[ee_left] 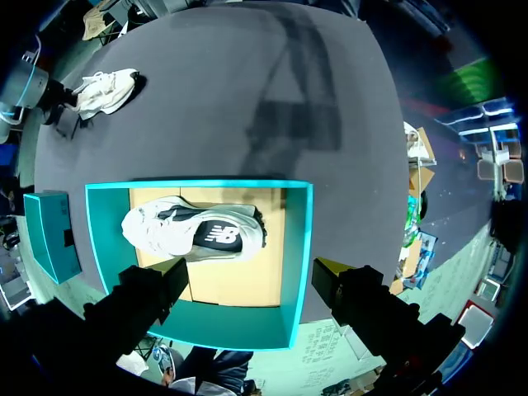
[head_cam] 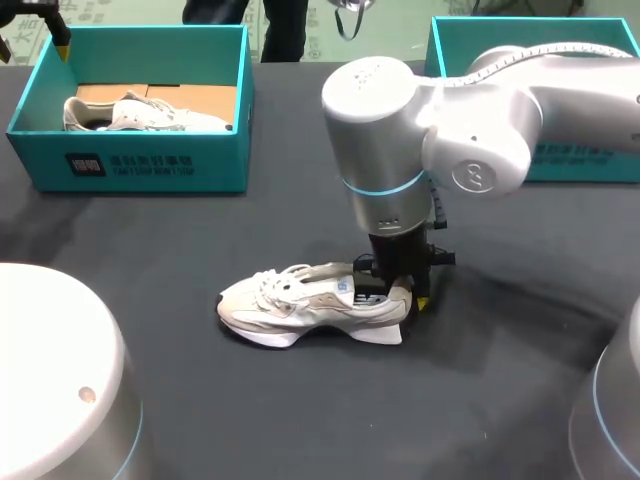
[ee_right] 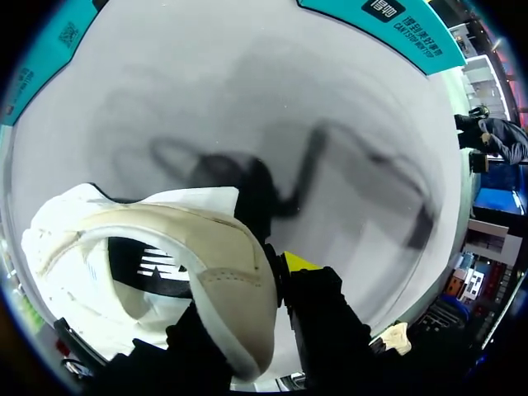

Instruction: Take the shoe out of the shoebox, open the shoe tongue, remove and reinsert the insole, then place the shoe into the shoebox

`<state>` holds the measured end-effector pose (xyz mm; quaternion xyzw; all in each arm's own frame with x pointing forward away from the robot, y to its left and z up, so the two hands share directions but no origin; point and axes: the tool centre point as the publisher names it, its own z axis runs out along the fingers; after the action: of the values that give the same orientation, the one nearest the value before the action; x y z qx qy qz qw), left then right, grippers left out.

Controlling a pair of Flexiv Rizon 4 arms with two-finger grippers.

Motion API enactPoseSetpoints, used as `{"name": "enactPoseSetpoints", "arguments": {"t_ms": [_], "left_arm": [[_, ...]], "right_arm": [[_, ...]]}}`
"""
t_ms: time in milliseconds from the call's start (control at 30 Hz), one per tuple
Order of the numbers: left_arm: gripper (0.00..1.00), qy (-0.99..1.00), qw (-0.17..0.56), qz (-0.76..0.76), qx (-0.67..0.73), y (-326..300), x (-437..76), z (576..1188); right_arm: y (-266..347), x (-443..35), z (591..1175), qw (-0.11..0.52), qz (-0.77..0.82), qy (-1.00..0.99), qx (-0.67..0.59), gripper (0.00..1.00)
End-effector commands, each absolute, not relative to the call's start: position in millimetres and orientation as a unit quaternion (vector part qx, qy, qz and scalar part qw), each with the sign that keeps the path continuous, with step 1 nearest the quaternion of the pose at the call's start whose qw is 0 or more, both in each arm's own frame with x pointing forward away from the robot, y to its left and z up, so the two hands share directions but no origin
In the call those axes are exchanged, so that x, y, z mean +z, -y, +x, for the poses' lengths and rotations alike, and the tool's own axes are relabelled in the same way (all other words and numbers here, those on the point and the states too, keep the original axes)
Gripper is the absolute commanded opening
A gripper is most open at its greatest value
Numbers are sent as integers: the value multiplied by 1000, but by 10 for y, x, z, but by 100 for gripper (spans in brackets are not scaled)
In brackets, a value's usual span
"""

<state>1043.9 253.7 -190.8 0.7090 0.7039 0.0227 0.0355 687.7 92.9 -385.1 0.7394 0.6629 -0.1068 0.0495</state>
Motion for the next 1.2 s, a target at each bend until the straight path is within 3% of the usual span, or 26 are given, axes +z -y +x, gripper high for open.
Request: {"name": "enactPoseSetpoints", "arguments": {"t_ms": [33, 67, 167, 200, 233, 267, 400, 833, 933, 1067, 1200], "left_arm": [[100, -704, 36, 709, 24, -2541, -1906, 10429], [100, -704, 36, 709, 24, -2541, -1906, 10429], [100, -704, 36, 709, 24, -2541, -1906, 10429], [100, -704, 36, 709, 24, -2541, -1906, 10429], [100, -704, 36, 709, 24, -2541, -1906, 10429], [100, -704, 36, 709, 24, -2541, -1906, 10429], [100, -704, 36, 709, 24, -2541, -1906, 10429], [100, -704, 36, 709, 24, -2541, -1906, 10429], [100, -704, 36, 709, 24, -2541, -1906, 10429], [100, -704, 36, 709, 24, -2541, -1906, 10429], [100, -704, 36, 709, 24, -2541, -1906, 10429]], "right_arm": [[-925, -3879, 6879, 45, 740, -663, -106, 21], [-926, -3878, 6879, 45, 740, -663, -106, 34], [-928, -3848, 6871, 45, 740, -663, -103, 45], [-927, -3835, 6869, 46, 741, -663, -102, 53], [-925, -3825, 6867, 45, 741, -663, -96, 75], [-923, -3818, 6867, 45, 741, -663, -96, 86], [-922, -3765, 6875, 43, 741, -663, -94, 100], [-807, -3109, 6971, 13, 703, -711, 17, 100], [-728, -2975, 6997, 2, 671, -738, 69, 100], [-564, -2843, 7037, -51, 523, -815, 244, 100], [-523, -2813, 7048, -36, 517, -828, 211, 100]]}}
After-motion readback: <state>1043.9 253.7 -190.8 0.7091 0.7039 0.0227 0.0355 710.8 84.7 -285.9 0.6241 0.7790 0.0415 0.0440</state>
